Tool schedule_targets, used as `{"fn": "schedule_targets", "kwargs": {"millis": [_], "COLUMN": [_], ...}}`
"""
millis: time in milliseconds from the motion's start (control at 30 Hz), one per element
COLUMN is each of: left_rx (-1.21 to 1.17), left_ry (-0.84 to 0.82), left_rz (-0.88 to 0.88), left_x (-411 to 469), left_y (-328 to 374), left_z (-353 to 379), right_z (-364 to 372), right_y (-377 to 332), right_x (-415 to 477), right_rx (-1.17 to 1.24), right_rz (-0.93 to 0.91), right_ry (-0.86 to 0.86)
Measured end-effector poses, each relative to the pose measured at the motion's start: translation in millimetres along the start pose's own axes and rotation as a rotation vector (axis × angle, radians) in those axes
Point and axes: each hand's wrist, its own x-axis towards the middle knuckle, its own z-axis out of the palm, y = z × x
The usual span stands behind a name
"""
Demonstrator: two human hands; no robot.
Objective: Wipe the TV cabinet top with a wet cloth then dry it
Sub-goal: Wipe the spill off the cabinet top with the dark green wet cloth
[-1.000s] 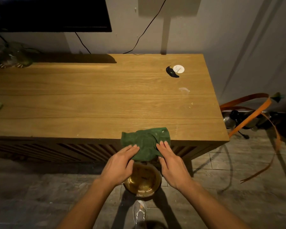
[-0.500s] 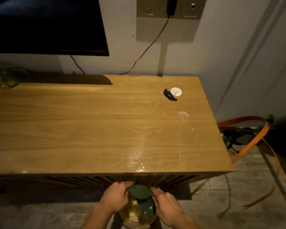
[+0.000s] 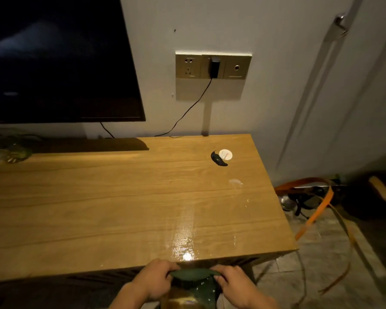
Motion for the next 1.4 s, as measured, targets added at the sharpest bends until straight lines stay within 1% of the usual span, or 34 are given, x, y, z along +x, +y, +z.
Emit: {"fn": "schedule_targets", "kwargs": {"millis": [133,333,467,533,667,767,867,933,1033,1067,1133,1233,1333,1400], "left_rx": [0.038,0.063,0.035,-0.023,-0.058,-0.13,-0.247,-0.276,-0.297,-0.309,-0.338,-0.283,-0.173,-0.173], "left_ry": [-0.025,-0.131,-0.111,-0.096,-0.076,-0.131,-0.241,-0.258,-0.256,-0.243,-0.166,0.026,0.148,0.23], "left_rz": [0.02,0.074,0.068,0.057,0.039,-0.007,-0.067,-0.113,-0.156,-0.172,-0.196,-0.169,-0.111,-0.087], "left_x": [-1.8,14.0,38.9,54.7,93.4,127.5,169.1,202.3,250.8,266.1,295.2,329.7,347.4,351.9], "left_y": [29.0,91.0,120.4,131.3,152.4,165.9,178.1,183.8,184.1,182.0,176.2,167.6,161.4,158.0], "left_z": [-39.1,-108.1,-150.9,-165.2,-193.2,-218.8,-246.0,-264.8,-286.8,-291.2,-297.8,-303.9,-309.3,-309.3], "right_z": [-49.2,-136.8,-203.3,-234.9,-294.1,-339.1,-380.7,-406.2,-435.2,-441.1,-448.9,-456.6,-458.7,-457.8], "right_y": [-16.2,-34.7,-43.3,-44.9,-47.6,-46.2,-40.0,-37.3,-31.9,-29.1,-23.2,-16.3,-11.3,-5.0], "right_x": [-13.2,-24.2,-18.1,-8.3,24.1,56.2,98.5,132.7,185.8,201.3,233.0,273.3,294.2,298.6], "right_rx": [-0.005,-0.075,-0.109,-0.133,-0.249,-0.259,-0.233,-0.201,-0.078,-0.056,-0.074,-0.182,-0.234,-0.245], "right_rz": [-0.027,-0.071,-0.096,-0.124,-0.143,-0.124,-0.096,-0.073,0.013,0.031,0.018,-0.067,-0.177,-0.257], "right_ry": [-0.008,0.001,-0.063,-0.069,-0.097,-0.176,-0.268,-0.332,-0.396,-0.391,-0.307,-0.115,0.021,0.098]}}
